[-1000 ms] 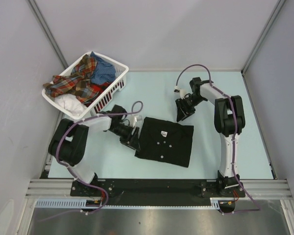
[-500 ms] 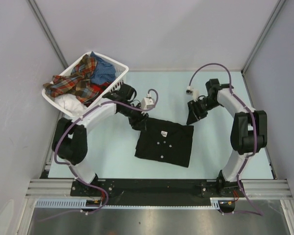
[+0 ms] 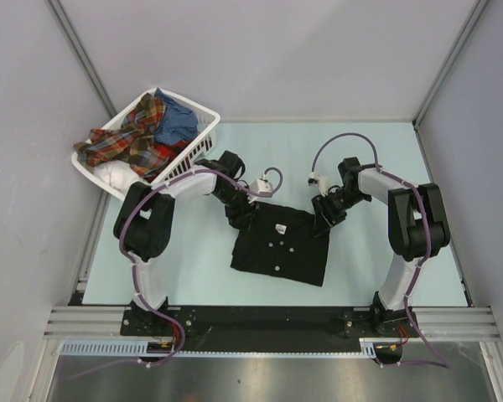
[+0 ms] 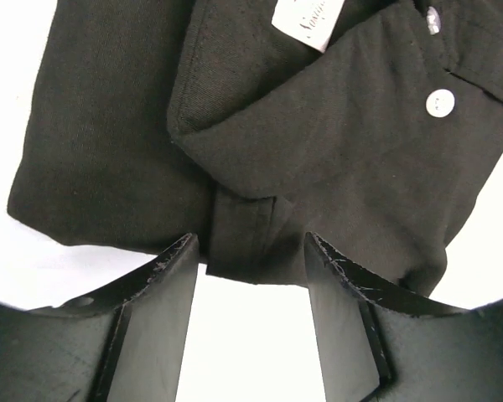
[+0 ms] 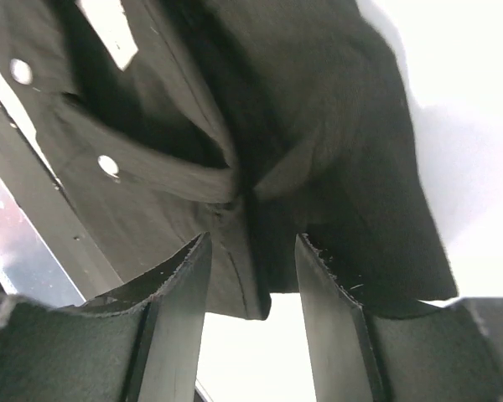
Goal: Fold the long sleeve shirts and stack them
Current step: Fold the shirt
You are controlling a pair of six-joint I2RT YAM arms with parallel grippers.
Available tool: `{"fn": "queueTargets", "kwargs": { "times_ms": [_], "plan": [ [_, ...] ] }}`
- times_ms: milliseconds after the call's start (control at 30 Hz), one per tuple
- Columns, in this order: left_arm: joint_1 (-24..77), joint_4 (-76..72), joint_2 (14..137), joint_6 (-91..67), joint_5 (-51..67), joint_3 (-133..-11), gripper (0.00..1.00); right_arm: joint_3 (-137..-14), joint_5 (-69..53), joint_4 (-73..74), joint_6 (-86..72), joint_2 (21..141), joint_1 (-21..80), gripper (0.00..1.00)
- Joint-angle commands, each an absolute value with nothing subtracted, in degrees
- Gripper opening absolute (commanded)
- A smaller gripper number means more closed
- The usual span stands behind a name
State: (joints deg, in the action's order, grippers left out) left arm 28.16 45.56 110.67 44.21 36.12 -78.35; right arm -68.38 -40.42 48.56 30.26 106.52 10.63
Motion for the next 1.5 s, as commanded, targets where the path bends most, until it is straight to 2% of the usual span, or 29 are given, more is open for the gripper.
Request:
{"fn": "queueTargets", "kwargs": {
  "times_ms": [0,133,200,233,267,333,367,467,500,800,1200,1300,1467],
  "plan": [
    [28.2,44.6,111.5,46.7,37.3,-80.4,0.58,-66.2,-38.2,46.0,31.9,106.4,10.5,0.51],
    [28.1,44.6,111.7,46.6,38.1,-81.1,0.53,-65.5,-37.4,46.2,32.6,105.9,10.5,0.51],
    [28.1,45.3,111.8,47.1,38.8,-81.6,0.46,-65.7,-37.4,47.0,32.9,105.6,10.5,0.44],
    [28.1,45.6,111.5,47.3,39.0,-81.6,0.43,-65.8,-37.5,47.4,33.0,105.3,10.5,0.39],
    [28.1,46.5,111.2,47.5,39.5,-81.6,0.39,-66.0,-37.6,47.9,33.1,105.0,10.5,0.28],
    [28.1,47.3,110.3,48.1,40.7,-81.7,0.28,-66.7,-38.0,48.5,33.1,103.9,10.5,0.16],
    [28.0,48.2,109.4,48.0,41.0,-81.8,0.19,-67.0,-38.1,49.0,32.8,103.5,10.5,0.02],
    [27.7,50.3,108.6,47.8,41.7,-82.8,0.02,-67.8,-37.6,49.7,32.7,102.0,10.4,0.0],
    [27.4,50.4,108.5,47.6,41.6,-83.3,0.0,-67.9,-37.5,49.7,32.7,101.7,10.4,0.0],
    [25.1,52.1,111.0,46.4,40.6,-90.3,0.0,-71.4,-36.7,48.3,31.3,101.0,7.6,0.0],
    [24.5,44.5,119.7,40.3,35.4,-94.4,0.0,-73.1,-30.8,40.5,28.0,108.9,5.5,0.0],
    [23.8,41.2,120.8,37.4,33.3,-93.8,0.02,-73.2,-29.0,37.7,26.5,109.7,5.5,0.0],
    [20.5,37.9,119.8,30.7,35.0,-92.8,0.13,-74.3,-26.3,33.6,23.8,110.1,5.0,0.0]
  ]
}}
